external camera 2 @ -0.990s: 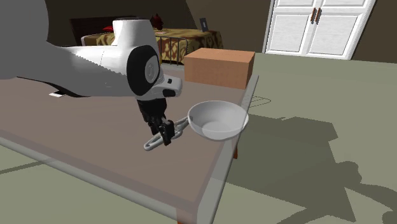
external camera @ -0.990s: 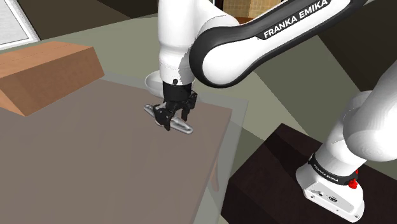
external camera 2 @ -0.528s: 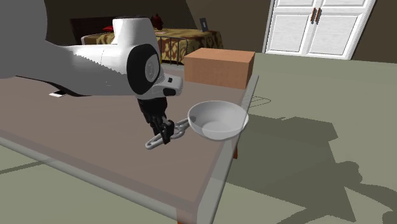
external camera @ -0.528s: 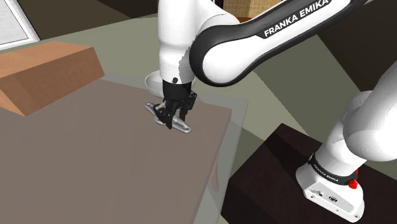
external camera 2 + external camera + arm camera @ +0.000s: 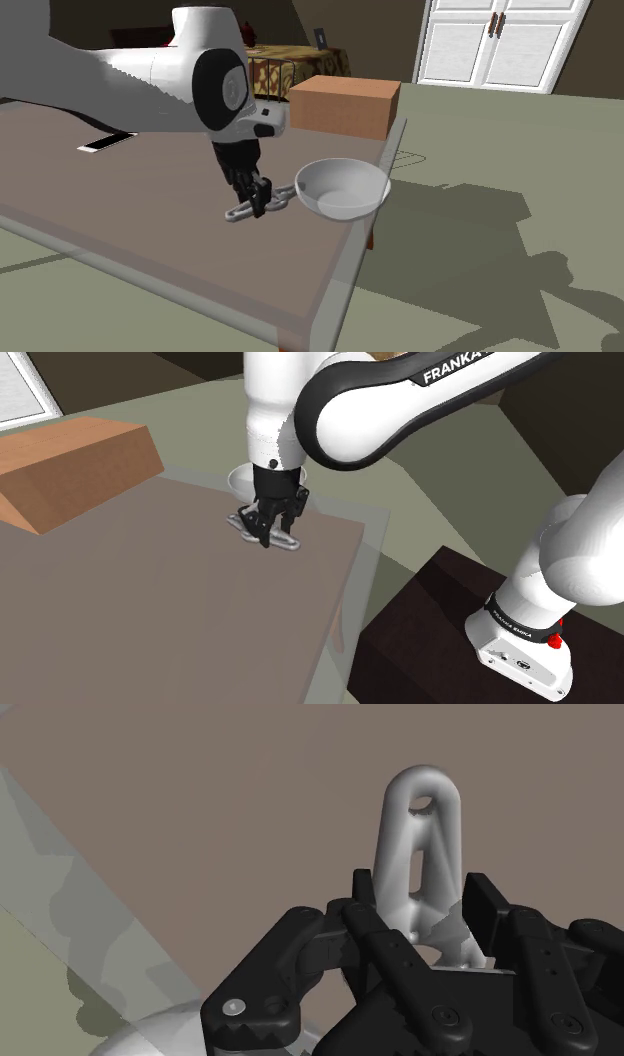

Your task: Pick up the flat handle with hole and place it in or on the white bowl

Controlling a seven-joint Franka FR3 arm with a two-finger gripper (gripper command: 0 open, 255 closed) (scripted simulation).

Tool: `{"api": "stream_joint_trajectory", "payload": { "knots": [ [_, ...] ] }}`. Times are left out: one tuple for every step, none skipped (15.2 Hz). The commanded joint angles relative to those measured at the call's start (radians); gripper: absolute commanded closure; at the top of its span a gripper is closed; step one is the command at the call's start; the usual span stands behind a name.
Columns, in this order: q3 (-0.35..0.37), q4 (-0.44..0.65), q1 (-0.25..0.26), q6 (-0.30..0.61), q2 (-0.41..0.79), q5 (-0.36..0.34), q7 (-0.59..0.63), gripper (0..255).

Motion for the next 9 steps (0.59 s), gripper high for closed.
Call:
{"api": "stream_joint_trajectory", "payload": {
  "knots": [
    [-0.003, 0.017, 0.0, -0.026, -0.009, 0.006, -0.005, 255],
    [-0.004, 0.027, 0.0, -0.039, -0.013, 0.008, -0.007, 255],
    [-0.005, 0.038, 0.0, -0.052, -0.017, 0.01, -0.009, 255],
    [-0.006, 0.048, -0.001, -0.066, -0.02, 0.011, -0.011, 255],
    [-0.007, 0.059, -0.001, -0.079, -0.023, 0.013, -0.012, 255],
    [-0.008, 0.07, -0.001, -0.093, -0.026, 0.014, -0.014, 255],
    [-0.009, 0.081, -0.001, -0.106, -0.028, 0.016, -0.015, 255],
    [-0.01, 0.092, -0.001, -0.119, -0.031, 0.017, -0.016, 255],
    [-0.011, 0.104, -0.002, -0.133, -0.033, 0.018, -0.017, 255]
  ]
}}
